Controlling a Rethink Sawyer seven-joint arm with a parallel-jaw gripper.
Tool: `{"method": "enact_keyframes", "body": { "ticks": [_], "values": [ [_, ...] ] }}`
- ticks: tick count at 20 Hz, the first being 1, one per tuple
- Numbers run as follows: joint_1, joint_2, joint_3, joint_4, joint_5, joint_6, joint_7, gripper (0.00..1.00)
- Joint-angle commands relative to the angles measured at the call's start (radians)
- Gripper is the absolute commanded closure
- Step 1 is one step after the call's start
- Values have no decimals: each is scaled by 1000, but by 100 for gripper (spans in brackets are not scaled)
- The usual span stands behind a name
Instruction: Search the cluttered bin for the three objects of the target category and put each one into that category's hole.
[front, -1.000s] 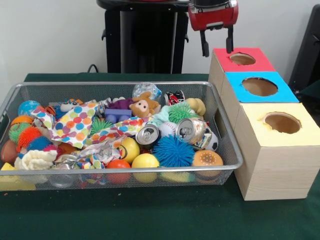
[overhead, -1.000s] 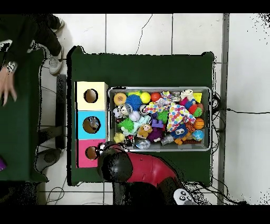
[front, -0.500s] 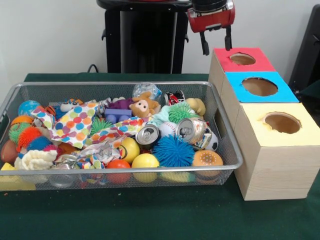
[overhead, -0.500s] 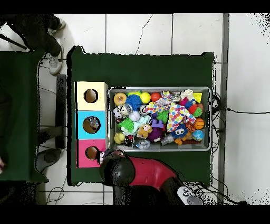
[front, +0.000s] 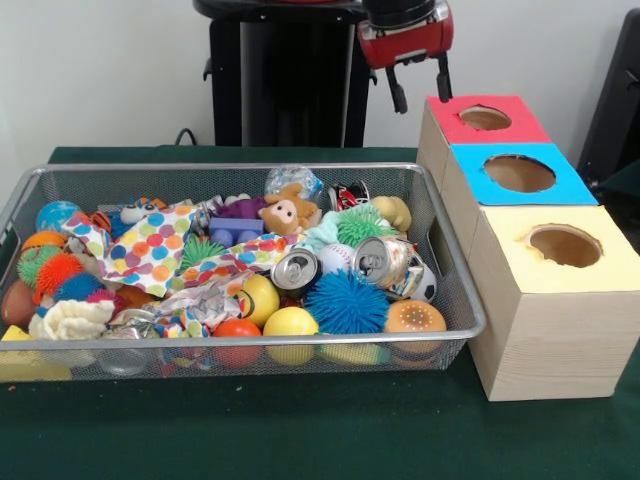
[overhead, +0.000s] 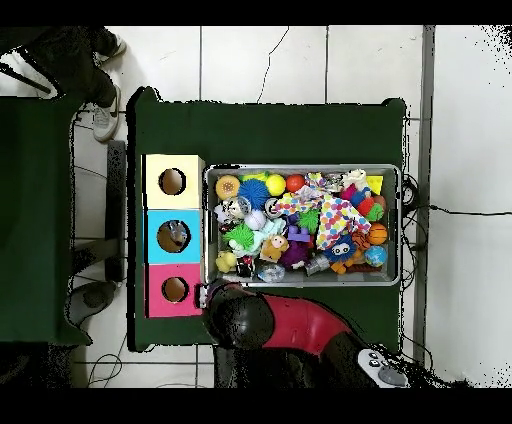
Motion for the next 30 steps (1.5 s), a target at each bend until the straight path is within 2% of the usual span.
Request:
{"method": "enact_keyframes", "body": {
  "ticks": [1, 5, 10, 24, 30],
  "values": [
    [-43, 51, 71, -97, -47, 116, -6, 0],
    [-60, 77, 68, -126, -72, 134, -31, 0],
    [-80, 177, 41, -193, -147, 109, -70, 0],
    [-126, 289, 60, -339, -258, 208, -106, 0],
    [-130, 360, 74, -447, -280, 269, -130, 0]
  ]
}}
